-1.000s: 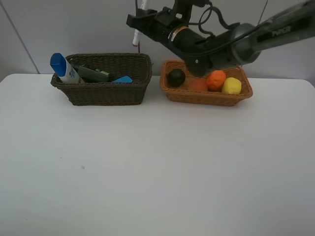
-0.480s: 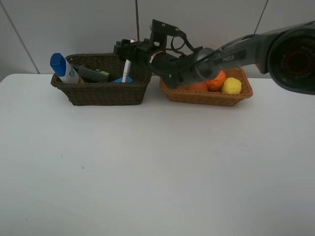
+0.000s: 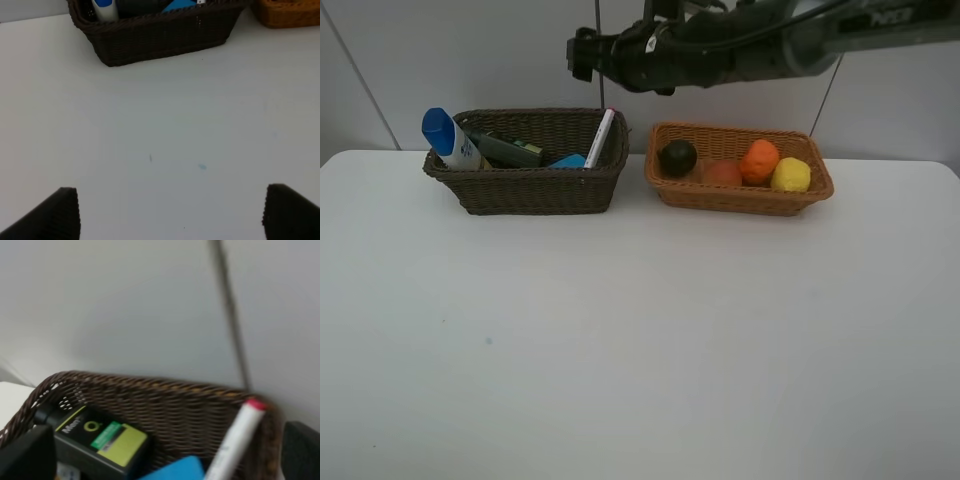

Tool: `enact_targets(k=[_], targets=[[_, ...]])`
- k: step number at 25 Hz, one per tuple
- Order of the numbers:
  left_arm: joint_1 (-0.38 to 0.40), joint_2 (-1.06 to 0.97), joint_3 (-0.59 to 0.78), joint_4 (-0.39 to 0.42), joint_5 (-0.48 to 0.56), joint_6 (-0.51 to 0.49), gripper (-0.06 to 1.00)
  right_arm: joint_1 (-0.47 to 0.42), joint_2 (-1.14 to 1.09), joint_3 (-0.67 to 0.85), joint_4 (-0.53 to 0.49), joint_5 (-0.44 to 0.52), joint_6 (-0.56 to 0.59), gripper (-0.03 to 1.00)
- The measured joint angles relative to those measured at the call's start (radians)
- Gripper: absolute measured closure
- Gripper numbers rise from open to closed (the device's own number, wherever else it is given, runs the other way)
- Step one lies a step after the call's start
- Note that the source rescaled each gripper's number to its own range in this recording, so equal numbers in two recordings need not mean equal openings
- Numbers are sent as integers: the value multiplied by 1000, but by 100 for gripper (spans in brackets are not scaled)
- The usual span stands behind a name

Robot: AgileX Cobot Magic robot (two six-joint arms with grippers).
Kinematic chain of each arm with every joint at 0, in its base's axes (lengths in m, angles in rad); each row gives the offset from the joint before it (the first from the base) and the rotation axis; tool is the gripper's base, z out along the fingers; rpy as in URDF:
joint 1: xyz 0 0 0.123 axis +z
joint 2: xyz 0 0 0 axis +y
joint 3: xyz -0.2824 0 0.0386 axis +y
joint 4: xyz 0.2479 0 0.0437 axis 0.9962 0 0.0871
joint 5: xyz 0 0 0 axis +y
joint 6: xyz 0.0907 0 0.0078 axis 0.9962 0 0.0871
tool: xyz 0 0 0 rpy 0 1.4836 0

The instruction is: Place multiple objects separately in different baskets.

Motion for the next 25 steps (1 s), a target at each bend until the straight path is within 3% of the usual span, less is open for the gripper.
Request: enact_targets(k=[8, 13, 18, 25], targets=[[0, 0, 0, 0, 0, 0, 11, -298, -163, 0, -96, 608, -31, -3], [0, 0, 0, 0, 0, 0, 11, -443, -172, 0, -137, 874, -80, -3], [0, 0, 0, 0, 0, 0, 11, -519, -213, 28, -138, 1028, -107, -3], [0, 0, 0, 0, 0, 0, 11, -532, -536, 310, -156, 1049, -111, -3]])
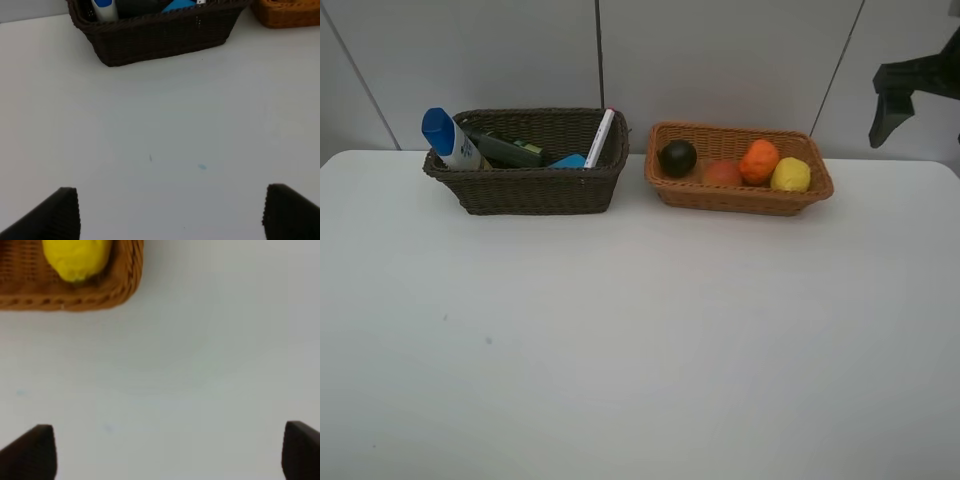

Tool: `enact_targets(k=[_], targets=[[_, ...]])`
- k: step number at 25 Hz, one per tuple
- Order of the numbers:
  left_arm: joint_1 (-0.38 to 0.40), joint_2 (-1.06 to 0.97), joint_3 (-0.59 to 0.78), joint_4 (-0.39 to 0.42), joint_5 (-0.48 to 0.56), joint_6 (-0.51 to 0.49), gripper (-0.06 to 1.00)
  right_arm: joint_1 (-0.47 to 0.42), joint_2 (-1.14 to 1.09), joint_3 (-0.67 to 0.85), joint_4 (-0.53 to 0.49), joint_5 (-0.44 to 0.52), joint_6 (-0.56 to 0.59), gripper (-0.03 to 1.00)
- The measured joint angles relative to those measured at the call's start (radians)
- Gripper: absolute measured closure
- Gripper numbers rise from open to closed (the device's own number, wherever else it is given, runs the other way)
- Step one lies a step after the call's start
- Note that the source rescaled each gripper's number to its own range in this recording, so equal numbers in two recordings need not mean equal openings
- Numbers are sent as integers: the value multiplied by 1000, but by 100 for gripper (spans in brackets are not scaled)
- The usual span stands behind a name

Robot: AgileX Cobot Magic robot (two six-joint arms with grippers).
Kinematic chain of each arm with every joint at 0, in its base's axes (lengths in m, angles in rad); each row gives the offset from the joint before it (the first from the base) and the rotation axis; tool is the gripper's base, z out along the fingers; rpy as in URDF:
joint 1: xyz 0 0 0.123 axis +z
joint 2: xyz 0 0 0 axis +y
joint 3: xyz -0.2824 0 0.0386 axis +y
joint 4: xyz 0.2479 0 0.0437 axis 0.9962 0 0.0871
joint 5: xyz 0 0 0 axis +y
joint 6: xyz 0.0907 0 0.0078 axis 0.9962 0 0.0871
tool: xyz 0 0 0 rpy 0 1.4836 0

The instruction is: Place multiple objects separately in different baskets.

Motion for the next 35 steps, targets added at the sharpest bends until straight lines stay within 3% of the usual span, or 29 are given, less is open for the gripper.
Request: enact_targets(k=[10, 19, 27, 35], targets=[[0, 0, 0, 0, 0, 0, 11, 0, -709, 462, 45, 9, 1, -3], [0, 0, 0, 0, 0, 0, 11, 0, -1271, 653, 50, 30, 0, -3], [0, 0, 0, 0, 0, 0, 11, 0, -1536, 773, 84, 44, -88, -3], [0, 0, 0, 0, 0, 0, 11, 0, -1557, 795, 83, 5, -100, -3]])
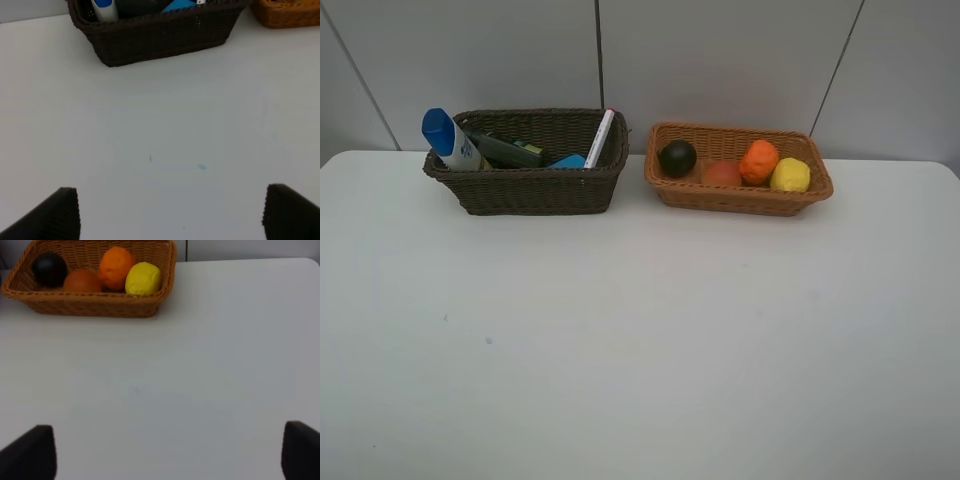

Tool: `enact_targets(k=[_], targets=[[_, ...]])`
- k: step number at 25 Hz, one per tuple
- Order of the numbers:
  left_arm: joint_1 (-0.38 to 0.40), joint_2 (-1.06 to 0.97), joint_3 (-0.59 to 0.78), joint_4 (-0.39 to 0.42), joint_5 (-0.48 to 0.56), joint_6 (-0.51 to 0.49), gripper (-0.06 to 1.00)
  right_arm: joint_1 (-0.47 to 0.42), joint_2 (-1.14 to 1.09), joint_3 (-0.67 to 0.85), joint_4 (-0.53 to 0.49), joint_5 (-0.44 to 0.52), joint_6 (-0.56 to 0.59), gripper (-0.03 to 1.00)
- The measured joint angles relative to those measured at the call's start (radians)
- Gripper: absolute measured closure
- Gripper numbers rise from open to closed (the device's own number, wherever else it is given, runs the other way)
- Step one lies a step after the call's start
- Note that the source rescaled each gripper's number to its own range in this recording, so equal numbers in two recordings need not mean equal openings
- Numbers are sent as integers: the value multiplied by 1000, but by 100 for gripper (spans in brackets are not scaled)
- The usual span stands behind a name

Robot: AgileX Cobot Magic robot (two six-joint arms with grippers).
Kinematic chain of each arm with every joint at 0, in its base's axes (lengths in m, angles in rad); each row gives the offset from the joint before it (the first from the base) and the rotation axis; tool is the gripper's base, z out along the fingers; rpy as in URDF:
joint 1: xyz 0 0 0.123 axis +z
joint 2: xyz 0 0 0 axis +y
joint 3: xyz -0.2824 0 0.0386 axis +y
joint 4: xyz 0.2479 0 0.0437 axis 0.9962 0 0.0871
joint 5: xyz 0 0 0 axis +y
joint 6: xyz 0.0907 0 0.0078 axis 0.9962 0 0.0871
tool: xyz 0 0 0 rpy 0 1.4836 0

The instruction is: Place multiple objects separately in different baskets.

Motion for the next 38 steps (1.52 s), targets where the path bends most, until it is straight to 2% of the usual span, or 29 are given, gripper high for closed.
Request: enact_targets(k=[4, 9, 38], targets=[[0, 0, 0, 0, 0, 0, 11, 0, -1, 29, 2, -51, 0, -3], [0, 0, 0, 0, 0, 0, 11, 0, -3, 33, 2, -64, 0, -3], [0, 0, 0, 0, 0, 0, 11, 0, -3, 33, 2, -70, 0, -3]])
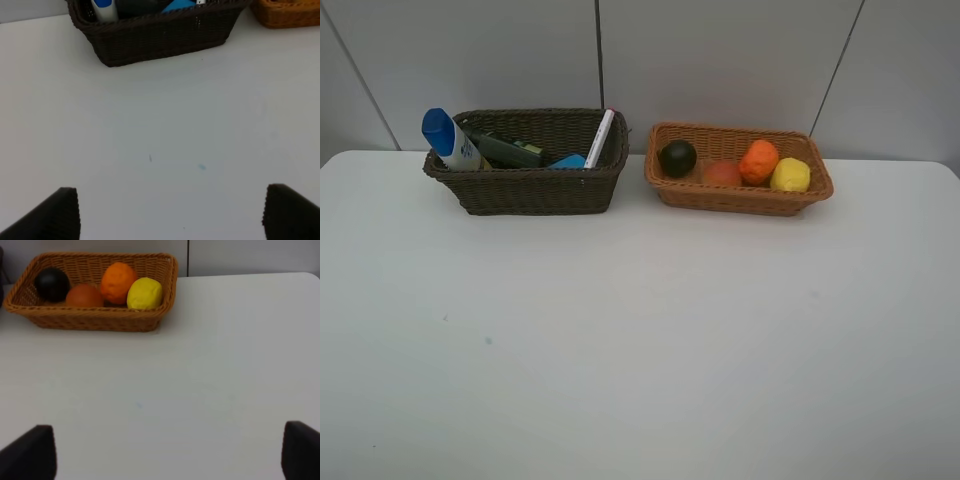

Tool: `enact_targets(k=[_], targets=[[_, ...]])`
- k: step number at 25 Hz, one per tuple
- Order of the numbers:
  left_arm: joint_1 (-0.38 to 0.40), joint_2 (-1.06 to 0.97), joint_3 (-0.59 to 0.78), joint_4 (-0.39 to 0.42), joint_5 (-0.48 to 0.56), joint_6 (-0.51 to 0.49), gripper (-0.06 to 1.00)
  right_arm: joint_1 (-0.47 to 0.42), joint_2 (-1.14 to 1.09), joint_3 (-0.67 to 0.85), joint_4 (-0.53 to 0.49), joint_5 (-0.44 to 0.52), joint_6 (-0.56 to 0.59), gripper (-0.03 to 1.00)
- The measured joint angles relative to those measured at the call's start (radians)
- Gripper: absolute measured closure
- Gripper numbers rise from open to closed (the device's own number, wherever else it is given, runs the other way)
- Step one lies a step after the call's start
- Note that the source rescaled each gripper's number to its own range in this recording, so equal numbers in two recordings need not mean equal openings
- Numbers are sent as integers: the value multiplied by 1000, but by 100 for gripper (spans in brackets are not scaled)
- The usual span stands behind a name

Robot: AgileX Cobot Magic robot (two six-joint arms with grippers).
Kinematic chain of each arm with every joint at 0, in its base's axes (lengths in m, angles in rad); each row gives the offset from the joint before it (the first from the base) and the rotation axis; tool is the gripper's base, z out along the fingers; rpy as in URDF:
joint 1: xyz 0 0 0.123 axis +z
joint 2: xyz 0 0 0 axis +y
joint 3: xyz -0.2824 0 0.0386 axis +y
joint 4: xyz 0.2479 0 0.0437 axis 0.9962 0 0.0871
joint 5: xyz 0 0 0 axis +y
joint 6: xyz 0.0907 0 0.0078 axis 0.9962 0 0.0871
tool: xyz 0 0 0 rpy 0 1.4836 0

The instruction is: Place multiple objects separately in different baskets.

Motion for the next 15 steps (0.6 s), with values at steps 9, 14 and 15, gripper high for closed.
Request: enact_targets(k=[9, 14, 15], targets=[[0, 0, 0, 0, 0, 0, 11, 0, 0, 0, 0, 0, 0, -3], [0, 0, 0, 0, 0, 0, 11, 0, 0, 0, 0, 0, 0, -3], [0, 0, 0, 0, 0, 0, 11, 0, 0, 0, 0, 0, 0, -3]])
